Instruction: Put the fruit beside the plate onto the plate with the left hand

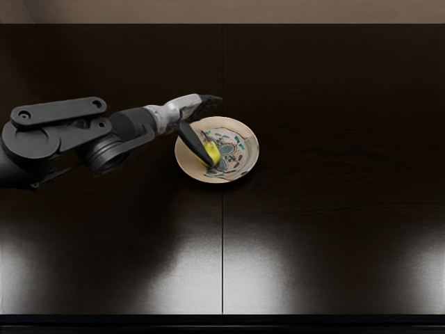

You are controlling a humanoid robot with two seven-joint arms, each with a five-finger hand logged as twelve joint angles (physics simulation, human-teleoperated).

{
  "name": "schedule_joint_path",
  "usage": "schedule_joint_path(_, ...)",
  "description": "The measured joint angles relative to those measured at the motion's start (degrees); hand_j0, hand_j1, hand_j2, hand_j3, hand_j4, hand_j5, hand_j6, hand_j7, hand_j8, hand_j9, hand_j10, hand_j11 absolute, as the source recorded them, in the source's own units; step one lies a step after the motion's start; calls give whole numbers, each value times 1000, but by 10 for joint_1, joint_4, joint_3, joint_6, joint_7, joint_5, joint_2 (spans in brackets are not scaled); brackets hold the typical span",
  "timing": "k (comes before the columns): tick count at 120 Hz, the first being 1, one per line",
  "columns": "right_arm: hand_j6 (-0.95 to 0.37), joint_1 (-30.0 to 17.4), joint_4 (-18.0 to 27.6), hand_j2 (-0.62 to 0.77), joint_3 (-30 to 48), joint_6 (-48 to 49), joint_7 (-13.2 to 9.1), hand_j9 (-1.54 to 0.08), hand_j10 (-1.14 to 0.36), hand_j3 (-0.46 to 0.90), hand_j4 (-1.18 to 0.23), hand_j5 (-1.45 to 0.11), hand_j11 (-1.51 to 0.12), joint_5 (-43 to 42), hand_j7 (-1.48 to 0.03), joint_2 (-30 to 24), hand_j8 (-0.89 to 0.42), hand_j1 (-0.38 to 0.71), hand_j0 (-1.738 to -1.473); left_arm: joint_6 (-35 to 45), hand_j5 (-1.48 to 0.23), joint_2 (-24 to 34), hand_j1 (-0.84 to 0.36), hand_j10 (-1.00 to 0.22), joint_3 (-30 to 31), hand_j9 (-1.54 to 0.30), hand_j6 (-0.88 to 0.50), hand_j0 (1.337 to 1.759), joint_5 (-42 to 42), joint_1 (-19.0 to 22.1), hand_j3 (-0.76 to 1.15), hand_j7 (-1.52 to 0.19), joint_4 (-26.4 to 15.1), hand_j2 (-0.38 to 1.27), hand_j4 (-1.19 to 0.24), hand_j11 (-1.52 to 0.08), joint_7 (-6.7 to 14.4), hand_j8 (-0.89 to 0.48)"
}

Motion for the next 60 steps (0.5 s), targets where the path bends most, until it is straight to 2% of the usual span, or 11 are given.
schedule_joint_path(10, -19, 0, 0, -4, 0, 0, 0, -24, -19, 0, -19, -24, -24, 0, -24, 0, -19, -326, -1658, -64, -71, 38, 286, -55, -41, -71, -54, 1658, -4, 3, 0, -71, 0, 16, -55, -71, 0, -52)
schedule_joint_path(28, -19, 0, 0, -4, 0, 0, 0, -24, -19, 0, -19, -24, -24, 0, -24, 0, -19, -326, -1658, -119, -37, 92, 316, -29, -89, -37, -29, 1658, -10, 11, 0, -37, 0, 9, -29, -37, 1, -28)
schedule_joint_path(38, -19, 0, 0, -4, 0, 0, 0, -24, -19, 0, -19, -24, -24, 0, -24, 0, -19, -327, -1658, -164, -25, 150, 327, -19, -101, -25, -19, 1658, -26, 21, 0, -25, 0, 6, -19, -25, 2, -18)
schedule_joint_path(46, -19, 0, 0, -4, 0, 0, 0, -24, -19, 0, -19, -24, -24, 0, -24, 0, -19, -327, -1658, -235, -18, 191, 334, -14, -120, -18, -15, 1658, -49, 49, 0, -18, 0, 5, -15, -18, 2, -14)
schedule_joint_path(60, -18, 0, 0, -4, 0, 0, 0, -24, -18, 0, -19, -24, -24, 0, -24, 0, -18, -327, -1658, -353, -10, 257, 341, -8, -151, -10, -9, 1658, -70, 67, 0, -10, 0, 3, -8, -10, 1, -8)
